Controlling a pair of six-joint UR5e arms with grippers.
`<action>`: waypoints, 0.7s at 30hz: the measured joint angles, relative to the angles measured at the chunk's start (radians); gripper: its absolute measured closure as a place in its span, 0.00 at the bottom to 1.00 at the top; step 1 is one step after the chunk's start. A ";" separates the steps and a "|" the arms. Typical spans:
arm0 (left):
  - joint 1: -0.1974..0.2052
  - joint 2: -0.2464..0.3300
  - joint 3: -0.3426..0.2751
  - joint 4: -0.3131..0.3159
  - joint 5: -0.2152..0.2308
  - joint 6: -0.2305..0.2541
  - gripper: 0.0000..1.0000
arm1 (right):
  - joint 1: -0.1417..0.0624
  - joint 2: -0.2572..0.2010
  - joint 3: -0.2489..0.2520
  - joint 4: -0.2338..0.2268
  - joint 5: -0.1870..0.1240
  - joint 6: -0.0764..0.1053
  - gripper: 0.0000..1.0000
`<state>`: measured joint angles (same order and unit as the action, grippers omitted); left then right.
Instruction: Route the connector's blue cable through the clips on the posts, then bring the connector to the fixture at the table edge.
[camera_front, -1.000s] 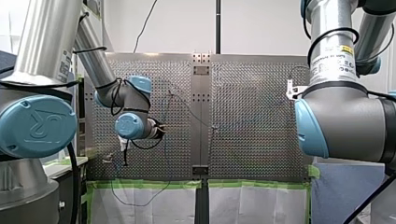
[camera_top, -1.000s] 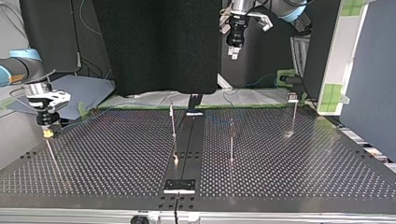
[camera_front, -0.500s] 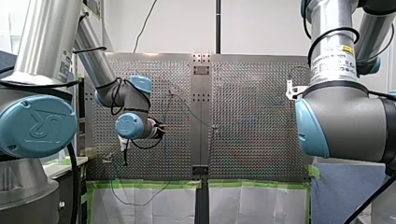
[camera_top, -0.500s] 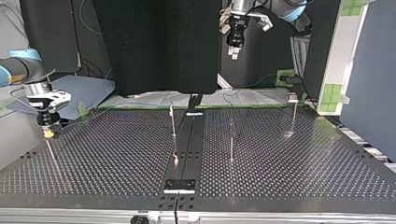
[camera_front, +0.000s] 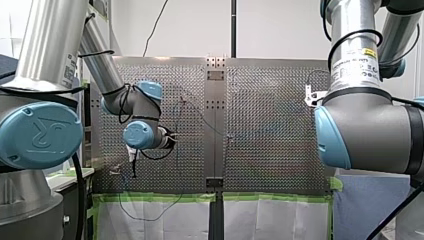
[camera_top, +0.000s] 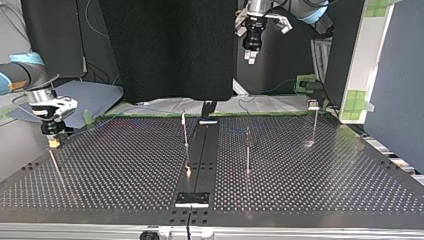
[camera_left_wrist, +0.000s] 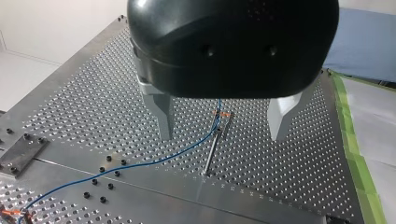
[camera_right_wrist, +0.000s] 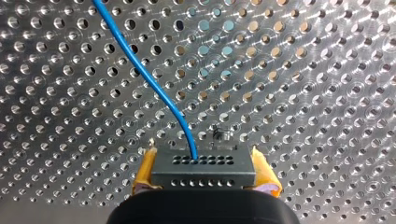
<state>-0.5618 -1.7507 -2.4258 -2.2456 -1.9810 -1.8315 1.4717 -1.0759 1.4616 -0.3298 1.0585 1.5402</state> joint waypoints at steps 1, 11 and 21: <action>0.000 0.000 0.000 0.000 0.000 0.000 0.00 | 0.000 0.000 0.000 -0.001 0.000 0.001 1.00; 0.000 0.000 0.000 0.001 -0.002 0.000 0.00 | -0.002 0.000 0.000 -0.025 0.001 0.012 1.00; 0.000 0.000 0.001 0.001 0.001 0.000 0.00 | 0.000 -0.001 -0.001 -0.047 -0.001 0.026 1.00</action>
<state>-0.5618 -1.7508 -2.4250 -2.2444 -1.9800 -1.8315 1.4719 -1.0766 1.4609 -0.3770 1.0575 1.5661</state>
